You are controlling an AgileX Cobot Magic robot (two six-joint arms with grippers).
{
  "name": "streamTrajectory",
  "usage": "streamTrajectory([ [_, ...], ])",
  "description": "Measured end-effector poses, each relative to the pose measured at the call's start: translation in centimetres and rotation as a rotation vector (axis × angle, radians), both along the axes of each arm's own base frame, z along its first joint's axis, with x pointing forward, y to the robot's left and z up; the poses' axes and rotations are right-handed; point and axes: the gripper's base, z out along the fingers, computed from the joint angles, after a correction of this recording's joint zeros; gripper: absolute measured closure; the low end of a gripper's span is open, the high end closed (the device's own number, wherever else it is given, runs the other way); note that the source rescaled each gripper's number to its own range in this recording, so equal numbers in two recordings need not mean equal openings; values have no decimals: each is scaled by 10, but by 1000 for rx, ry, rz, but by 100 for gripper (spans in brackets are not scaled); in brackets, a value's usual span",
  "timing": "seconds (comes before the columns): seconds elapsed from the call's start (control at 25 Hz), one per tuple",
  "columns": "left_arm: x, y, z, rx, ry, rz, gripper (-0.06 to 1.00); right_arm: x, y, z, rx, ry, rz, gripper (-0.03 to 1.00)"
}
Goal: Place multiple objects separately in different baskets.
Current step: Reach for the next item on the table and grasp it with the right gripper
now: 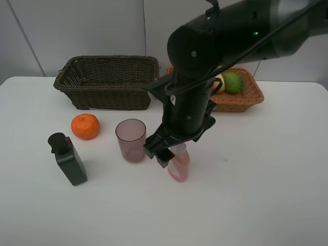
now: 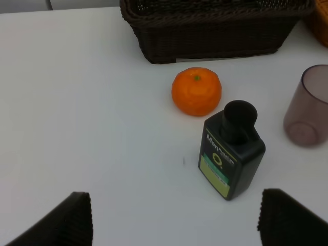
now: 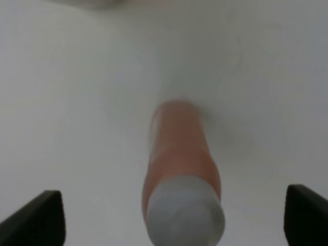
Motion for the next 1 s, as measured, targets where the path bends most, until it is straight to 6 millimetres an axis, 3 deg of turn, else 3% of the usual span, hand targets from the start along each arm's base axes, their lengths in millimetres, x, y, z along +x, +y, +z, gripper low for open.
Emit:
streamTrajectory([
  [0.68, 0, 0, 0, 0, 0, 0, 10, 11, -1, -30, -41, 39, -19, 2],
  [1.0, 0, 0, 0, 0, 0, 0, 10, 14, 1, -31, -12, 21, -20, 2],
])
